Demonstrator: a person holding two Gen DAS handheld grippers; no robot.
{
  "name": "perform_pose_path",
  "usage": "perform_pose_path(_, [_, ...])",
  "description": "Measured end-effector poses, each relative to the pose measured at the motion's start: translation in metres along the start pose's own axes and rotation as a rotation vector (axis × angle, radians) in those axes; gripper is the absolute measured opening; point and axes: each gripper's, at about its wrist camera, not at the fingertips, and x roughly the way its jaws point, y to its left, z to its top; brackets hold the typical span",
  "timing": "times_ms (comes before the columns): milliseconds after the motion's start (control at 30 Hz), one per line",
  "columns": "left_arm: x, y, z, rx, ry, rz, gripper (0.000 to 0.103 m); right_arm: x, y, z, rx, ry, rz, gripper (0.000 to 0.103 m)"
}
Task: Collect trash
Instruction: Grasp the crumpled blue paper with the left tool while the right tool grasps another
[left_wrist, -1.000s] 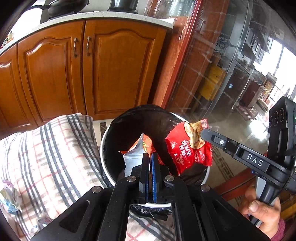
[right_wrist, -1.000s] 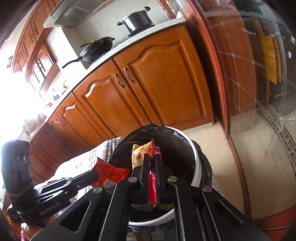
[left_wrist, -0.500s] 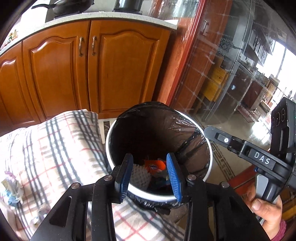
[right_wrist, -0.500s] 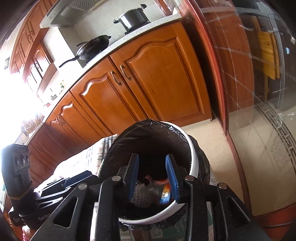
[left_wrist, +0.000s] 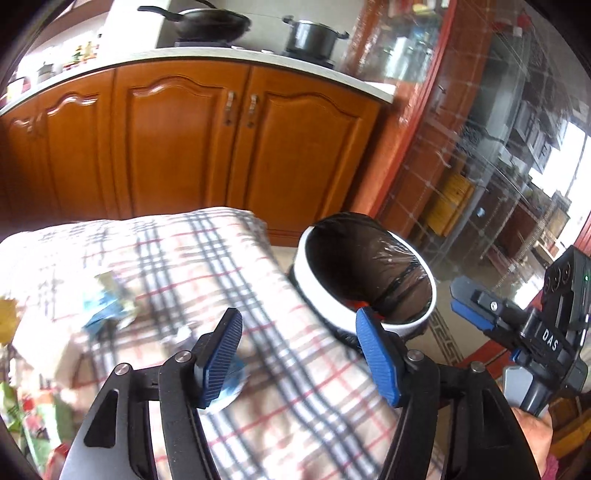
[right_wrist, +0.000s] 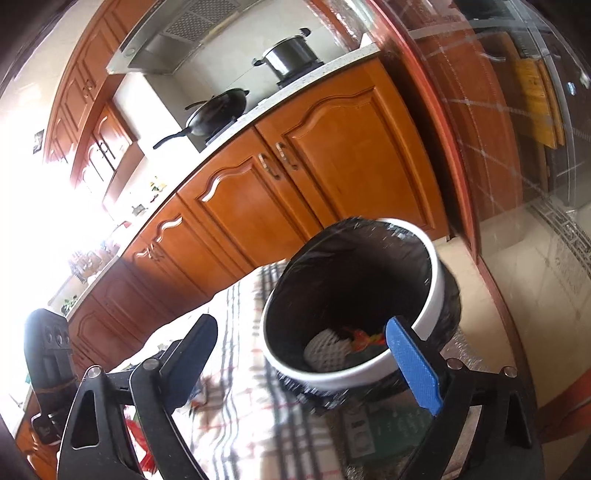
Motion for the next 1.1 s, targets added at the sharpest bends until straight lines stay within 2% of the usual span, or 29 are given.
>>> perform_pose_path(233, [-0.044,0.020,-0.020,-0.043,-0.041,0.039,0.065,0.003,0.028,-0.020,-0.026,0.036,0.031,0.094])
perform_pose_path(533, [-0.086,0.054,-0.029,-0.090,-0.071,0.103,0.065,0.016,0.064,-0.035,-0.081,0.080,0.072,0.094])
perform_pose_path(800, [-0.096,0.086,-0.015,-0.122,-0.053,0.152,0.065,0.034,0.093,-0.049,-0.132,0.136,0.109,0.094])
perform_pose_path(1100, [-0.086,0.103,0.000,-0.115,-0.009,0.172,0.065,0.055,0.114,-0.061,-0.168,0.199,0.131,0.093])
